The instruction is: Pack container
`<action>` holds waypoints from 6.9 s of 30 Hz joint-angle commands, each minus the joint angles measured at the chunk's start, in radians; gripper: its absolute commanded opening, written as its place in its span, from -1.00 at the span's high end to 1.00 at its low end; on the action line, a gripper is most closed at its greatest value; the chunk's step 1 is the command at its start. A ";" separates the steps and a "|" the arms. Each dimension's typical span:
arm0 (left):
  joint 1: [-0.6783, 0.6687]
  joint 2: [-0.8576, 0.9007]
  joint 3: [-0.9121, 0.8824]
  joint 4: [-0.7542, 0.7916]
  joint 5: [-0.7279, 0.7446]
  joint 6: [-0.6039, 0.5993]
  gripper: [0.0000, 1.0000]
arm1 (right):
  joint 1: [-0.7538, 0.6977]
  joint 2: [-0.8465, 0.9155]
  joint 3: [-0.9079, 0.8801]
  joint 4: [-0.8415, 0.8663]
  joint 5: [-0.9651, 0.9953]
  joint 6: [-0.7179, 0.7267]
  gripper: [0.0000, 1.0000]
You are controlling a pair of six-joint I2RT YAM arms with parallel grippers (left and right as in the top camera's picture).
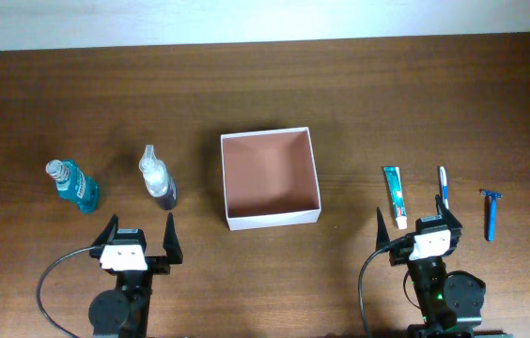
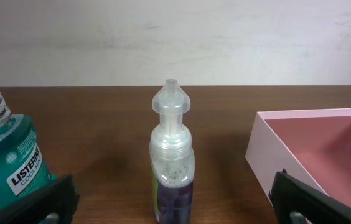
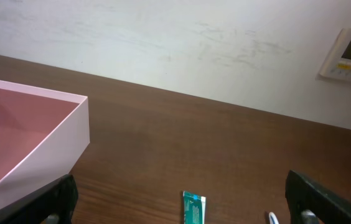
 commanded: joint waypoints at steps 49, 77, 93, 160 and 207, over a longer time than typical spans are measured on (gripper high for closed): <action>0.004 -0.010 -0.005 -0.003 0.001 0.015 -0.99 | 0.005 -0.010 -0.005 -0.004 -0.013 0.003 -0.97; 0.005 0.746 0.940 -0.721 0.005 -0.041 -0.99 | 0.004 0.716 0.904 -0.779 0.085 0.289 -0.97; 0.005 1.280 1.324 -1.059 0.114 -0.051 -0.99 | 0.005 1.278 1.307 -1.220 0.138 0.222 -0.97; -0.256 1.764 2.063 -1.338 0.011 -0.184 0.99 | -0.037 1.320 1.307 -1.220 0.139 0.240 -0.97; -0.605 2.189 2.062 -0.843 -0.102 -0.273 0.99 | -0.114 1.320 1.307 -1.231 0.093 0.240 -0.97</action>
